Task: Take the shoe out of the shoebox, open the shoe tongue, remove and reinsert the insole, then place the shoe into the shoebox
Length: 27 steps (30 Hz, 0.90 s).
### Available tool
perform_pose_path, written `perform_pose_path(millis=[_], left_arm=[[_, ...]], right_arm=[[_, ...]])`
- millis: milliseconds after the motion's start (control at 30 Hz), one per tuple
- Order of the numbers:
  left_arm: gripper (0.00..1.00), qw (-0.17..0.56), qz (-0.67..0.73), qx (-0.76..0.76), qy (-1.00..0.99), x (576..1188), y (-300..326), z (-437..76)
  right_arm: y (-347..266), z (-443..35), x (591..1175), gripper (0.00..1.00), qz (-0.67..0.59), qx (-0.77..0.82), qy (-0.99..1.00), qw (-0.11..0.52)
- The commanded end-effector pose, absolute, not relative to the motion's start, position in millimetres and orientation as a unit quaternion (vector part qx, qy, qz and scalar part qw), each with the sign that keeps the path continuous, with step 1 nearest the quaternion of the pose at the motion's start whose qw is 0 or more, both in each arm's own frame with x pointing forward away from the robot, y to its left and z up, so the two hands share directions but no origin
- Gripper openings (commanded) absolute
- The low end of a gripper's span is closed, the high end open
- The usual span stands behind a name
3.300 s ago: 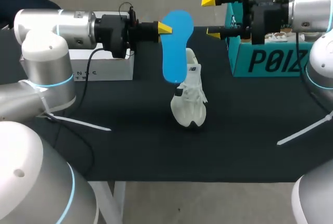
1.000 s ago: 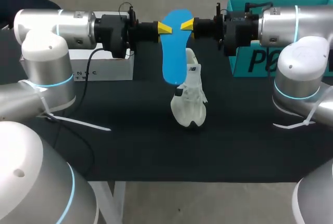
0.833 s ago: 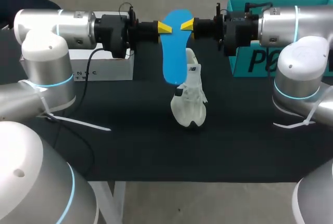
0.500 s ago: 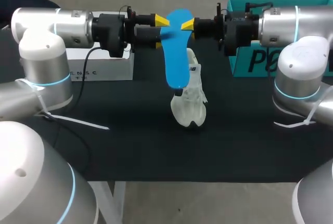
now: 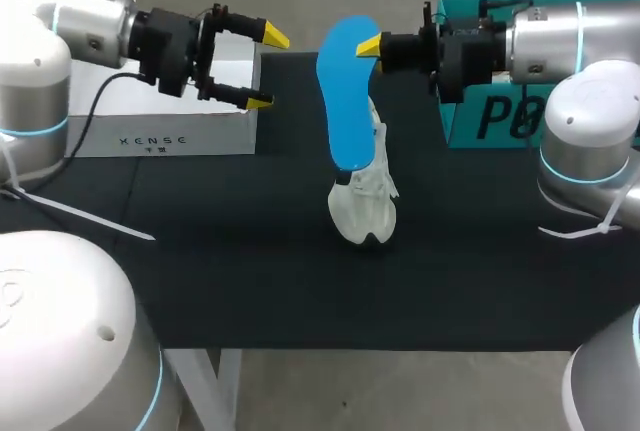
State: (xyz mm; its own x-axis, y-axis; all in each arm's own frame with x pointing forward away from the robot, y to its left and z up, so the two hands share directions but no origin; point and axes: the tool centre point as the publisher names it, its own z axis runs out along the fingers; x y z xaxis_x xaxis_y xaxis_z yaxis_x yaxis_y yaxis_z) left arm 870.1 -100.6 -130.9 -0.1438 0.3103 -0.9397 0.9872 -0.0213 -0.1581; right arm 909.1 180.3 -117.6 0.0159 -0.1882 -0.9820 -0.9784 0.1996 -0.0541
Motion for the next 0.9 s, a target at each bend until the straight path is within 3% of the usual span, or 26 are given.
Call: perform_pose_path(millis=[33,367,900], left_arm=[[1.0,0.283,-0.425,0.575,0.64,863,-64,-123],[1.0,0.205,-0.398,0.595,0.668,852,-14,-122],[1.0,0.21,-0.389,0.584,0.681,847,19,-133]], right_arm=[[179,-117,909,0.0,0.387,-0.504,0.586,0.503],[176,-115,902,0.0,0.381,-0.518,0.591,0.487],[174,-117,891,0.0,0.385,-0.513,0.607,0.469]])
